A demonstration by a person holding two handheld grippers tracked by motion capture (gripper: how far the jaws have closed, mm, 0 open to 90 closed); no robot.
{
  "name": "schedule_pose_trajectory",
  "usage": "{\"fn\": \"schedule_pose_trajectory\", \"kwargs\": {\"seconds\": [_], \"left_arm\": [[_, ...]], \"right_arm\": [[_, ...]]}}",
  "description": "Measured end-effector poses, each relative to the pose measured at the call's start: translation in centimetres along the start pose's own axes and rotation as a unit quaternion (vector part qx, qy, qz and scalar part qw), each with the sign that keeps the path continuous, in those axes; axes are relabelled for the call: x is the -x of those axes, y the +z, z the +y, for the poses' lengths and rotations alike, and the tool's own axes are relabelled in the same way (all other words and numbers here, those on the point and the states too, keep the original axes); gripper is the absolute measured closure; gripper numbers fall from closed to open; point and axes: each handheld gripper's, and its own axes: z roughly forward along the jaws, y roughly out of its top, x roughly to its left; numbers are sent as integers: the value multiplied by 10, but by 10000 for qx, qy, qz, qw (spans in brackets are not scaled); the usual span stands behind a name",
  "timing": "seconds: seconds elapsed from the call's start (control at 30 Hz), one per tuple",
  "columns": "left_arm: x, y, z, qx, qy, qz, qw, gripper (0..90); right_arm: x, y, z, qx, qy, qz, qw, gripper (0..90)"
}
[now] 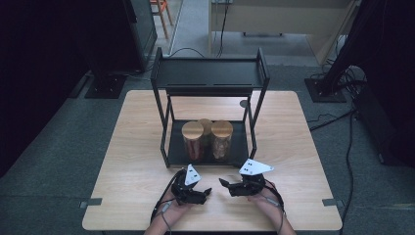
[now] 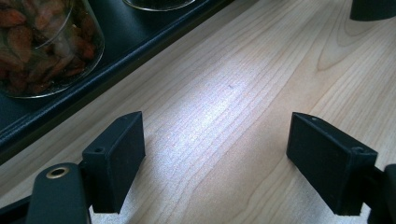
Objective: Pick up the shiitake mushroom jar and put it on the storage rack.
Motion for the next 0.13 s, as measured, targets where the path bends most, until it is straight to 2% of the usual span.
{"fn": "schedule_pose_trajectory", "kwargs": {"seconds": [0.13], "left_arm": [[0,0,0,7,1,-1,10000,198]], "right_arm": [[0,1,0,-26,3,-8,10000,204]]}}
